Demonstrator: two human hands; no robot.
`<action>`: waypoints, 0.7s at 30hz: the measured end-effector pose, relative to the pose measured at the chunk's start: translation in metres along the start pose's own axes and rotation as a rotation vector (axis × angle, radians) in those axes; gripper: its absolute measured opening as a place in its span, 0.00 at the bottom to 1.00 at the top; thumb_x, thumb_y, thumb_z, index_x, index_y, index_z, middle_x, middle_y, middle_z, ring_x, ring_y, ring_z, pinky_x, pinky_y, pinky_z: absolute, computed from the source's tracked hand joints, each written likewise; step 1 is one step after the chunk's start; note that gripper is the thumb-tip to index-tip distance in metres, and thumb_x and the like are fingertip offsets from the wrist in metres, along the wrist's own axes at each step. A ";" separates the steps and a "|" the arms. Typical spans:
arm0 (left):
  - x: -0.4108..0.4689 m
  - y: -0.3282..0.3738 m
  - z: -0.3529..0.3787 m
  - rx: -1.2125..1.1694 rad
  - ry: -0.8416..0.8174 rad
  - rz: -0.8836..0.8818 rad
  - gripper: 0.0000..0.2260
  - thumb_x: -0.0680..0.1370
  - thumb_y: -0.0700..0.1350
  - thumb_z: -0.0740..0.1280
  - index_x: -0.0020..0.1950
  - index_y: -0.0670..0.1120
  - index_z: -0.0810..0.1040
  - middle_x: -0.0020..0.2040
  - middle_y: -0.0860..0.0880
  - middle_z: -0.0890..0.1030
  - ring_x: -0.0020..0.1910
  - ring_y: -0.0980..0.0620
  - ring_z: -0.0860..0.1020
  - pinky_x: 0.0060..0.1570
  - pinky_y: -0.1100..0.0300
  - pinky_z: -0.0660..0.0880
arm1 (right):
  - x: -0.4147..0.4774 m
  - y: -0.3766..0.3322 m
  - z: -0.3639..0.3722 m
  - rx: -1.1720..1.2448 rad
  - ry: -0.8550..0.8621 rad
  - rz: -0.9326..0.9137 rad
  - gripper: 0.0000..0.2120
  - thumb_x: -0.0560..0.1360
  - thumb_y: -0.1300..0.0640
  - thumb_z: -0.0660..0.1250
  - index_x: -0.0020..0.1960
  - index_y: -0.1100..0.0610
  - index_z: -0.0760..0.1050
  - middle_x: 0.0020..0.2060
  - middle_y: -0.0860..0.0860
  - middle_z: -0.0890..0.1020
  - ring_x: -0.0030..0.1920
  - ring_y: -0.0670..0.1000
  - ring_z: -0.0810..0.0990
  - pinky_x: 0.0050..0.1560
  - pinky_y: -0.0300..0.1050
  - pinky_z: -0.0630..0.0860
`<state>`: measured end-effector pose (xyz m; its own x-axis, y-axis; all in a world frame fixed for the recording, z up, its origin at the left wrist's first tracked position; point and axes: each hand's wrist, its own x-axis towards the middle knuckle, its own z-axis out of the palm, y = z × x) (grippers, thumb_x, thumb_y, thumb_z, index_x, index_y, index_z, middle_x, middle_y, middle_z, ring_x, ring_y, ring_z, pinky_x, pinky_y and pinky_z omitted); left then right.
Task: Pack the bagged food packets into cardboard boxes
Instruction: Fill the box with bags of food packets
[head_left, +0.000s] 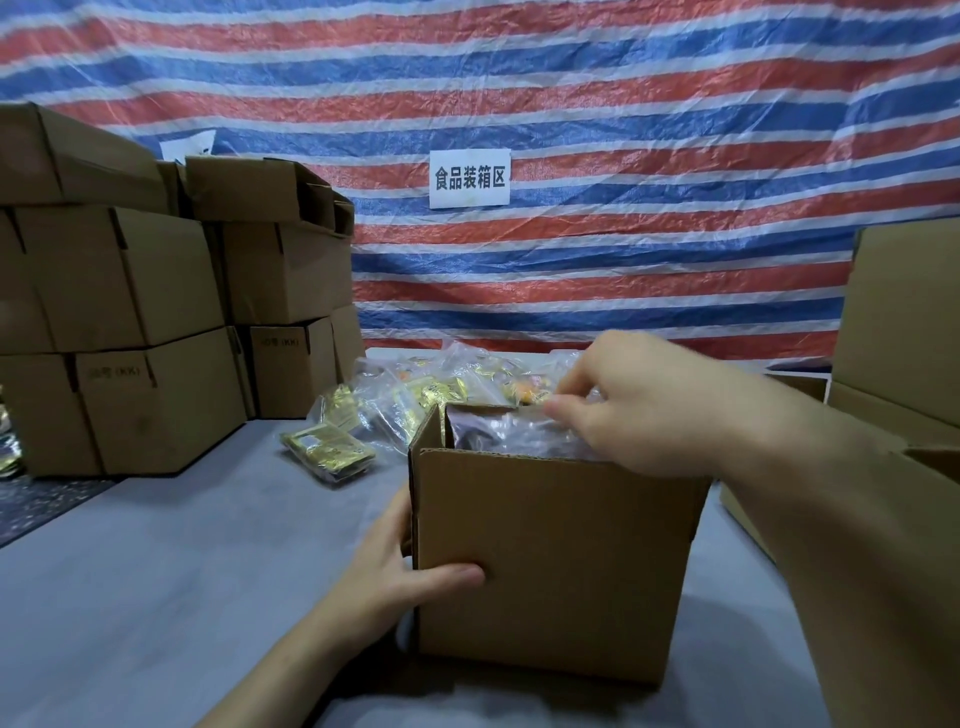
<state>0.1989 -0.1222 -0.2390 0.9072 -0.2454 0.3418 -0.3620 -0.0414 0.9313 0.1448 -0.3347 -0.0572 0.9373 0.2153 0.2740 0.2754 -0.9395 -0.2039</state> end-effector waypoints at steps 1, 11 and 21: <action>0.000 0.000 0.000 0.003 -0.001 0.001 0.47 0.53 0.65 0.84 0.68 0.51 0.73 0.60 0.53 0.84 0.59 0.52 0.83 0.53 0.61 0.80 | 0.001 -0.002 0.005 -0.001 -0.067 0.033 0.20 0.82 0.41 0.60 0.42 0.54 0.81 0.35 0.51 0.81 0.36 0.49 0.79 0.41 0.50 0.81; 0.000 0.001 -0.002 0.032 -0.017 -0.003 0.44 0.57 0.63 0.84 0.68 0.53 0.72 0.61 0.52 0.84 0.60 0.51 0.82 0.54 0.58 0.80 | 0.010 -0.012 0.030 -0.074 -0.238 0.135 0.34 0.82 0.33 0.39 0.72 0.49 0.72 0.78 0.56 0.63 0.80 0.61 0.51 0.76 0.64 0.45; -0.001 0.002 -0.004 0.105 -0.026 0.042 0.39 0.62 0.55 0.81 0.70 0.50 0.72 0.60 0.51 0.83 0.60 0.51 0.81 0.58 0.56 0.78 | 0.007 -0.013 0.025 0.136 -0.564 0.020 0.45 0.64 0.15 0.48 0.69 0.40 0.75 0.68 0.42 0.77 0.68 0.49 0.75 0.74 0.57 0.65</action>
<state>0.1978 -0.1186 -0.2368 0.8857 -0.2736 0.3752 -0.4209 -0.1318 0.8975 0.1531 -0.3143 -0.0764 0.9012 0.3420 -0.2663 0.2468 -0.9099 -0.3334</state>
